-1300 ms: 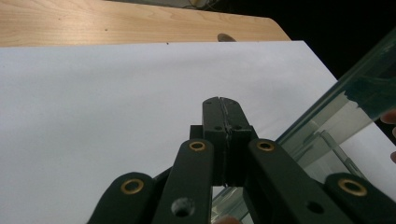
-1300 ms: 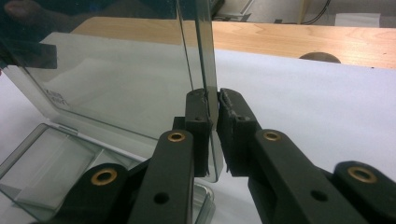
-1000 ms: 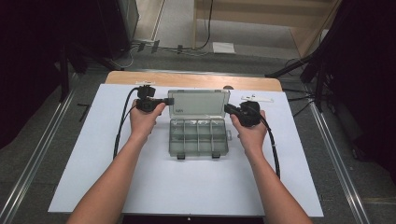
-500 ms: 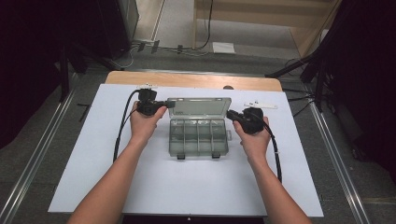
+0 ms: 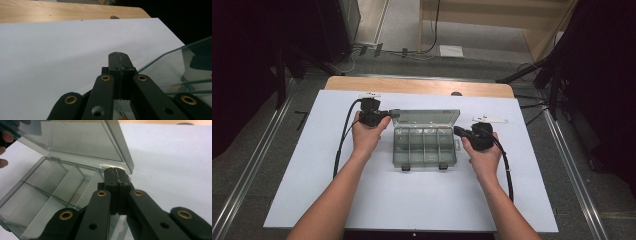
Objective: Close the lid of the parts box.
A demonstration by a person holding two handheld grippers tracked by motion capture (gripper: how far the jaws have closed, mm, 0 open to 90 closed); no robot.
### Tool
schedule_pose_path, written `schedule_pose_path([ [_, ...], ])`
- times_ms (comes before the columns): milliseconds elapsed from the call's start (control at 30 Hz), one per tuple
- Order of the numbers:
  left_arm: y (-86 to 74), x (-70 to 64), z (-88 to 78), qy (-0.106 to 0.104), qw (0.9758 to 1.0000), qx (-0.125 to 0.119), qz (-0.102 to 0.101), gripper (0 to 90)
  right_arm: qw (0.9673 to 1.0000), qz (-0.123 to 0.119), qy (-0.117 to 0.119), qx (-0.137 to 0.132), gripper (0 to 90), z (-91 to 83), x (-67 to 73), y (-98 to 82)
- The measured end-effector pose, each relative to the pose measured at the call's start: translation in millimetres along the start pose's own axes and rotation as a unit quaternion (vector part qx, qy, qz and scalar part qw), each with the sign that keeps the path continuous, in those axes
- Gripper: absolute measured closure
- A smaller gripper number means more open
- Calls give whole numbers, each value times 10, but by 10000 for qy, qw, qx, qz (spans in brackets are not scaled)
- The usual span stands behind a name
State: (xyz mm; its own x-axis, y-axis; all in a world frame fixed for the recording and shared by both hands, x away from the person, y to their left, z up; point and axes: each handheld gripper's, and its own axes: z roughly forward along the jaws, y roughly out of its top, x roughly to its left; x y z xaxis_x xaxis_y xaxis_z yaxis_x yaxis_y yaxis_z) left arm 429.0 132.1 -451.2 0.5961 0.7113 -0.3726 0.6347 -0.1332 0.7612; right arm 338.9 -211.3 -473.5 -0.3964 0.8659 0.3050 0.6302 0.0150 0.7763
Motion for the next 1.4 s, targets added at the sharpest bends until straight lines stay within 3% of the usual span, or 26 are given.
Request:
schedule_pose_path([
  [333,-94,-11,-50,-82,9999,59,62,900,9998,-106,155,-98,900,-36,7,-5],
  [733,-202,-45,-132,-176,9998,48,110,900,9996,-98,222,-137,900,-112,6,-181],
  [900,-261,-90,-140,-146,9998,68,151,900,9994,-194,213,-169,900,-127,-2,-247],
  [1400,-388,-202,-151,-31,9994,152,304,900,9995,-192,234,-131,900,-165,16,-415],
])
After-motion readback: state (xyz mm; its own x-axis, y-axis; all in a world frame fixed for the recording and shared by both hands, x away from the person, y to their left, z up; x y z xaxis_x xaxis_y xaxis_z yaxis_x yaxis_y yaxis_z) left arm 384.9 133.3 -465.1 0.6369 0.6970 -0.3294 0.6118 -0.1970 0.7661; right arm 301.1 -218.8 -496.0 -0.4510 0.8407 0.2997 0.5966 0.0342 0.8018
